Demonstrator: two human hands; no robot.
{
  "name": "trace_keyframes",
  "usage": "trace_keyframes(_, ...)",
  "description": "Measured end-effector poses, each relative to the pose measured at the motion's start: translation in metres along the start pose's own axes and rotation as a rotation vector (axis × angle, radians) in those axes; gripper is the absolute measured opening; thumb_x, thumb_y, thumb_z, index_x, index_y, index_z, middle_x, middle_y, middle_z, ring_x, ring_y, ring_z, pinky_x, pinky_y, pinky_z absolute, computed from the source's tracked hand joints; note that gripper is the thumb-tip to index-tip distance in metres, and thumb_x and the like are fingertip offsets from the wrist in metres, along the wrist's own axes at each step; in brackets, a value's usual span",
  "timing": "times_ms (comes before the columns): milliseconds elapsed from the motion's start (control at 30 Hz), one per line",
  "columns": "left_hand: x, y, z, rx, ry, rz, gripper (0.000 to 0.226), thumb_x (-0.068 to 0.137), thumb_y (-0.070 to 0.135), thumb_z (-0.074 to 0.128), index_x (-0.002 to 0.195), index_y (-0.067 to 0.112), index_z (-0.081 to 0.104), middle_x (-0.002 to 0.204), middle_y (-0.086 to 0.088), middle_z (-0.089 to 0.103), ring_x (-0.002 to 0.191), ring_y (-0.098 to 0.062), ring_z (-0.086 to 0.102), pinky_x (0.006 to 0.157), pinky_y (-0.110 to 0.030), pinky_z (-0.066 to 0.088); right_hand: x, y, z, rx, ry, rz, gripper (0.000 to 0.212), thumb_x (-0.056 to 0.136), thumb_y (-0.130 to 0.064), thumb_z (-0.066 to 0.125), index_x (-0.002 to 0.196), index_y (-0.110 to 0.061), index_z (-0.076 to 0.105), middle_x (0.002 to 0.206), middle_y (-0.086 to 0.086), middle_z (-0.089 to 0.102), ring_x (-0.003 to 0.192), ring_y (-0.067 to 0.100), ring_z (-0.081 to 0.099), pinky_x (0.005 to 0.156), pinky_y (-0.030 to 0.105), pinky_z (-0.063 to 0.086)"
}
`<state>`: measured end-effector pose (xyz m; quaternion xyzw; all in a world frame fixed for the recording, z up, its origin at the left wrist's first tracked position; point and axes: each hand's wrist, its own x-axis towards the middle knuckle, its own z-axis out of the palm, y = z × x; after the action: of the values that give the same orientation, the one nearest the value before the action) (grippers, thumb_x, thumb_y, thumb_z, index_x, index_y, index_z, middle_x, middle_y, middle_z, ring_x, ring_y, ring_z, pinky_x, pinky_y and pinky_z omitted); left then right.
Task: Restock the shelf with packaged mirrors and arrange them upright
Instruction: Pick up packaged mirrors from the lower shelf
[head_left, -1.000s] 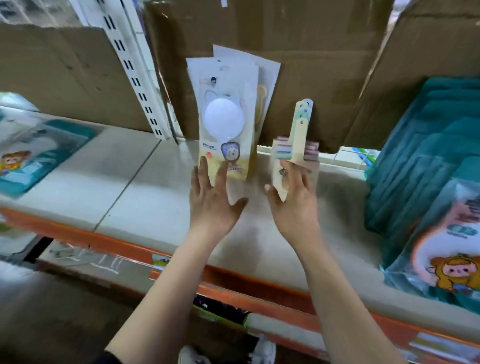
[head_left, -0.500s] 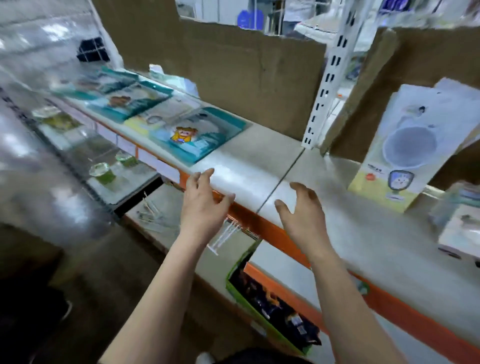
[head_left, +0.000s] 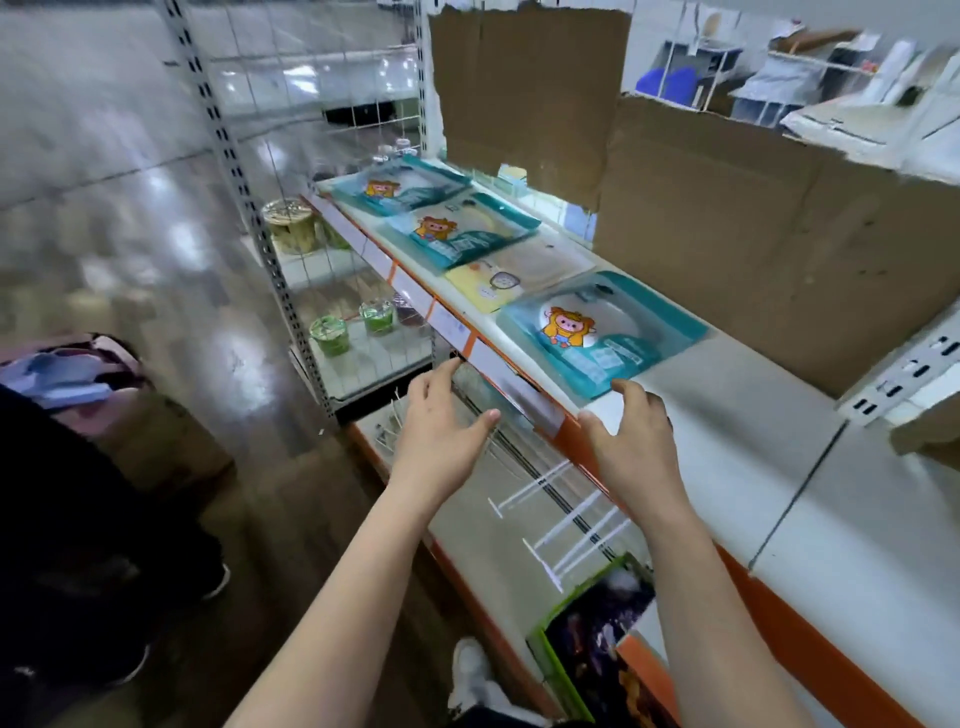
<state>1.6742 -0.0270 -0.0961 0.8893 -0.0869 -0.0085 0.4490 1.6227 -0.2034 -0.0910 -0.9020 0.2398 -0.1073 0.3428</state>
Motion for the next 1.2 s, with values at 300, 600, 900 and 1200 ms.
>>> trace_keyframes(300, 0.100, -0.053, -0.046, 0.114, 0.096, -0.092, 0.066, 0.087, 0.036, 0.061, 0.143, 0.022, 0.030, 0.144, -0.005, 0.032, 0.133, -0.022, 0.034, 0.100, -0.033, 0.034, 0.098, -0.075, 0.073, 0.124, -0.065, -0.077, 0.047, 0.090, -0.026, 0.059, 0.132, -0.011, 0.046, 0.132, 0.016, 0.050, 0.123, 0.031, 0.044, 0.095, 0.034, 0.035)
trace_keyframes(600, 0.233, -0.069, -0.080, 0.166, 0.167, -0.094, 0.062, 0.087, 0.034, 0.061, 0.142, 0.021, 0.034, 0.142, -0.004, 0.033, 0.131, -0.021, 0.035, 0.103, -0.033, 0.032, 0.216, -0.138, 0.125, 0.256, -0.113, 0.006, 0.047, 0.090, -0.030, 0.058, 0.134, -0.019, 0.044, 0.139, 0.011, 0.046, 0.121, 0.024, 0.048, 0.084, 0.024, 0.036)
trace_keyframes(900, 0.326, -0.081, -0.078, 0.198, 0.113, -0.098, 0.062, 0.085, 0.035, 0.063, 0.139, 0.019, 0.037, 0.139, -0.010, 0.037, 0.130, -0.029, 0.036, 0.105, -0.040, 0.032, 0.270, -0.151, 0.146, 0.264, -0.141, 0.098, 0.045, 0.093, -0.032, 0.054, 0.135, -0.022, 0.041, 0.136, 0.003, 0.045, 0.101, 0.011, 0.050, 0.076, 0.023, 0.038)
trace_keyframes(1200, 0.446, -0.103, -0.073, 0.312, -0.124, 0.029, 0.054, 0.086, 0.036, 0.062, 0.131, 0.013, 0.045, 0.129, -0.015, 0.045, 0.118, -0.032, 0.045, 0.100, -0.042, 0.041, 0.327, -0.170, 0.179, 0.468, -0.011, 0.380, 0.039, 0.092, -0.019, 0.058, 0.130, -0.016, 0.047, 0.110, 0.001, 0.050, 0.076, 0.009, 0.049, 0.054, 0.015, 0.036)
